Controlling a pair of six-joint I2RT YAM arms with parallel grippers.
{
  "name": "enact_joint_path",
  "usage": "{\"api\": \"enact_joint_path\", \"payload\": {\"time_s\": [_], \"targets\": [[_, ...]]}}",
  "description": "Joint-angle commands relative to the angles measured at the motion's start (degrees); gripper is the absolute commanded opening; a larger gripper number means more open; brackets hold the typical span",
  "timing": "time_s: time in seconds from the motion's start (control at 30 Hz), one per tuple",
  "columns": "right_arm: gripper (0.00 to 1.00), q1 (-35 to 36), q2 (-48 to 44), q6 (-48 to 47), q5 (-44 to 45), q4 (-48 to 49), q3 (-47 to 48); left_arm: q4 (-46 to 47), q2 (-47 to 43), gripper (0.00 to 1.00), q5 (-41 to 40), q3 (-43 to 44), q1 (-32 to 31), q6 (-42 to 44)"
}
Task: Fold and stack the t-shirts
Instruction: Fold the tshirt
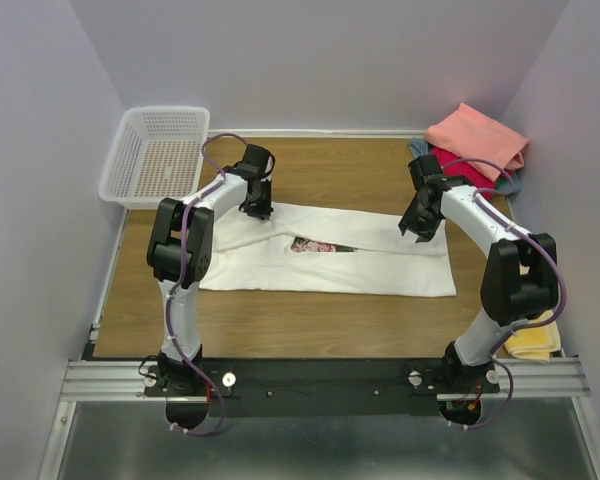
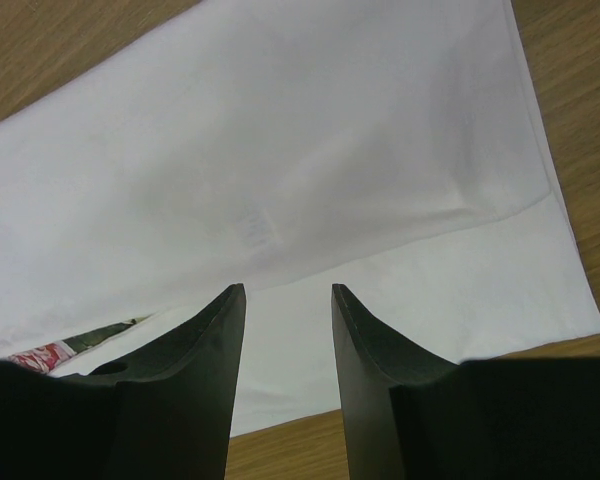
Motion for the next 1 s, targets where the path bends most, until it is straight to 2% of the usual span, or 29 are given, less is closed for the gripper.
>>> {"api": "enact_joint_path", "payload": {"time_s": [0.0, 0.1, 0.13, 0.4, 0.57, 0.97], "targets": [[0.48, 0.38, -1.93, 0.83, 0.35, 0.2, -0.74, -0.09, 1.19, 0.19, -1.47, -0.92, -0.46, 0.63], [0.48, 0.38, -2.29, 0.91, 0.18, 0.2, -1.1, -0.17, 1.45, 0.02, -3.32, -1.36, -0.55, 0.63], [0.48, 0.3, -2.37, 0.91, 0.18, 0.2, -1.27, -0.35, 1.28, 0.0, -3.75, -1.45, -0.72, 0.55], [0.48, 0.29, -3.08, 1.18, 0.27, 0.2, -2.33, -1.49, -3.81, 0.0, -5.95, -3.56, -1.78, 0.28], [0.48, 0.38, -2.82, 1.09, 0.44, 0.29, -2.59, -3.51, -10.14, 0.0, -8.24, -5.84, -3.01, -0.42], [0.48, 0.73, -1.94, -0.14, 0.71, 0.38, -2.77, -5.36, -19.37, 0.0, -7.28, -13.31, -5.81, -3.14]]}}
